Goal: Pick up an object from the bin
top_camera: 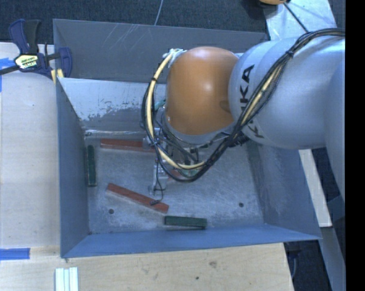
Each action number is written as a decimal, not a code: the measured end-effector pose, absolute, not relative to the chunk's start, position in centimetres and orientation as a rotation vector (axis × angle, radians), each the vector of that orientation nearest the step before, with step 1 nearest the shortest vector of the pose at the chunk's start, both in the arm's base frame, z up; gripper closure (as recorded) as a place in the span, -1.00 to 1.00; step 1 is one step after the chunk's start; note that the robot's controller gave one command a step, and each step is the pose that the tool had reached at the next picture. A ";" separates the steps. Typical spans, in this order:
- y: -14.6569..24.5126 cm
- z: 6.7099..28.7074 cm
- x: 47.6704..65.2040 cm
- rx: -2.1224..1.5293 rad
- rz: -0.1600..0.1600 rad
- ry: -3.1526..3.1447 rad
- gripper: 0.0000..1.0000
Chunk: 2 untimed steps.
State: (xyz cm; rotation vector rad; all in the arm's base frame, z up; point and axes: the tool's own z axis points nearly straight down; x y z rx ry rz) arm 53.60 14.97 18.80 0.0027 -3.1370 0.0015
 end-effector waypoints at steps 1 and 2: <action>15.0 19.2 53.8 0.000 -0.002 -3.144 -1.00; 15.4 15.2 52.0 0.014 -0.004 -3.152 -1.00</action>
Offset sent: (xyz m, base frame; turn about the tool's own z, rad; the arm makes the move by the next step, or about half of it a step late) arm -0.0506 0.0128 -0.1097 -0.0193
